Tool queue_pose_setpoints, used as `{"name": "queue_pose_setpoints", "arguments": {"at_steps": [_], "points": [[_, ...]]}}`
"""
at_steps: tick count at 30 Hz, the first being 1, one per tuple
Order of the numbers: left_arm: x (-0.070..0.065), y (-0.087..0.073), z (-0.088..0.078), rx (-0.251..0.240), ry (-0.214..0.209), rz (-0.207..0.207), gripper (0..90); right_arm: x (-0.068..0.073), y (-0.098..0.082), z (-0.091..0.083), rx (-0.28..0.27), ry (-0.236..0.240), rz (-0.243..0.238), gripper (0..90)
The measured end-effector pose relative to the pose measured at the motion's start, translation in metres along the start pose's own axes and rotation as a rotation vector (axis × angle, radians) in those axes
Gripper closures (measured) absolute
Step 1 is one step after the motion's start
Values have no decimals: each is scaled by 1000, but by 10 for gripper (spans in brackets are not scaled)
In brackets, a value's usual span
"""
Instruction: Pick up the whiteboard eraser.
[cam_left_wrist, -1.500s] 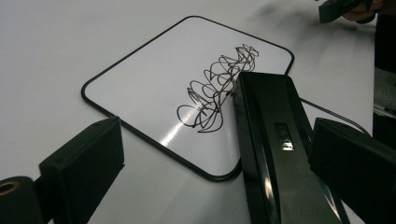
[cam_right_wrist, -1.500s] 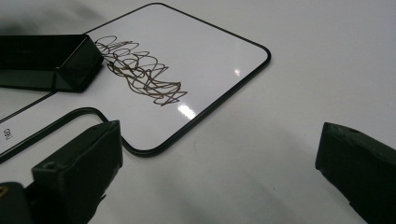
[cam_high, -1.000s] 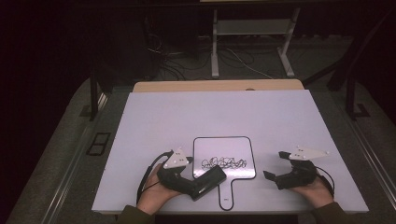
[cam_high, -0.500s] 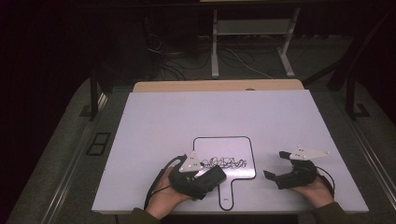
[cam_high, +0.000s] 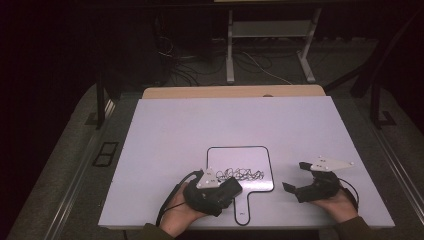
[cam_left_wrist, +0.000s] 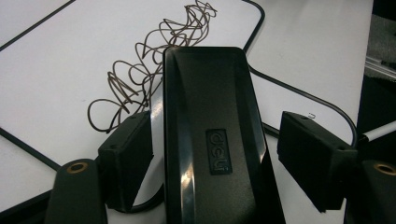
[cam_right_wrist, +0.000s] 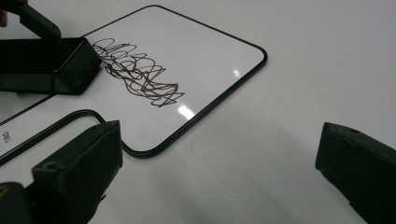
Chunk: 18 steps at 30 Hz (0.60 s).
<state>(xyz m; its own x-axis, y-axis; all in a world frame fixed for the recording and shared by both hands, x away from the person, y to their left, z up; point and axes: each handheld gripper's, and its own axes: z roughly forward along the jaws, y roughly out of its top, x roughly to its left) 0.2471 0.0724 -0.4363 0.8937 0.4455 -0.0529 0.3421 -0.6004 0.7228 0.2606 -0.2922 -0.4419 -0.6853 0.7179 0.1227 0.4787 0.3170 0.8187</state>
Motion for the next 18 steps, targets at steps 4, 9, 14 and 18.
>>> {"name": "queue_pose_setpoints", "arguments": {"at_steps": [4, 9, 14, 18], "points": [[-1, 0, 1, 6, 9, 5, 298, 0, 0, 0, 2, 3, -1, 0], [0, -1, 3, 31, 13, 19, 299, 0, 0, 0, 3, 0, 2, 0], [0, -1, 4, 36, 15, 11, 322, 0, 0, 0, 4, 1, 2, 0], [0, -1, 4, 38, 13, 10, 354, 0, 0, 0, 3, 0, 2, 0]]}}
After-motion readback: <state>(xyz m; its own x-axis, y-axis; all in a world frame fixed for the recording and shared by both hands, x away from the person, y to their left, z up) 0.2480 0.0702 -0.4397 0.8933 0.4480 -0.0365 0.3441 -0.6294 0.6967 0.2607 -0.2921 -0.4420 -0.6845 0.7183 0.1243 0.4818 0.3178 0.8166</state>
